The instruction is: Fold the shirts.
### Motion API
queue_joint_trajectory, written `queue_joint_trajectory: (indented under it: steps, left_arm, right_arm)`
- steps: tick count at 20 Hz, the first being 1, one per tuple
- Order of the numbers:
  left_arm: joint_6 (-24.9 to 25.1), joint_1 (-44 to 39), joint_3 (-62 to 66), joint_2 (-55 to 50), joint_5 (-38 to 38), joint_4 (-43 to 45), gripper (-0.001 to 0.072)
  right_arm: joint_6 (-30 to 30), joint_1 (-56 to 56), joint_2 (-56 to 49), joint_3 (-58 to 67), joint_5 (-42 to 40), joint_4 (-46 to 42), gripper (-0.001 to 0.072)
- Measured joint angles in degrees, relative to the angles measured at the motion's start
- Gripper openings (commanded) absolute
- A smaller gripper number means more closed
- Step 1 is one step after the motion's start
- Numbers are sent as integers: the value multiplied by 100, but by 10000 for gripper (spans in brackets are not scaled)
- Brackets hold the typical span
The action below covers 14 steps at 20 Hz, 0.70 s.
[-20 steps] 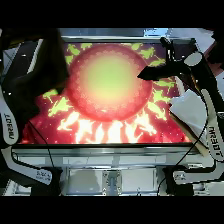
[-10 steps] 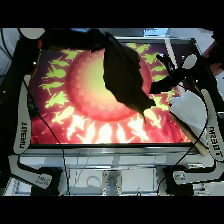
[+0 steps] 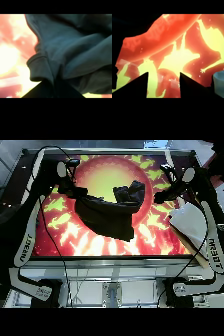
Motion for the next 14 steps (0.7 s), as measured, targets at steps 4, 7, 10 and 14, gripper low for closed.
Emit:
queue_joint_trajectory:
  steps: [4,7,10,14]
  left_arm:
    - [-286,-4,74,2,557,726,668]
    - [-372,4,354,4,866,1060,667]
    - [-396,76,341,7,874,1198,667]
    - [-197,302,-173,-35,848,1200,645]
  right_arm:
    - [11,2,-2,0,-455,520,447]
    - [11,2,-7,0,-669,577,447]
    - [24,4,-81,0,-863,592,447]
    - [199,7,-321,0,-975,656,448]
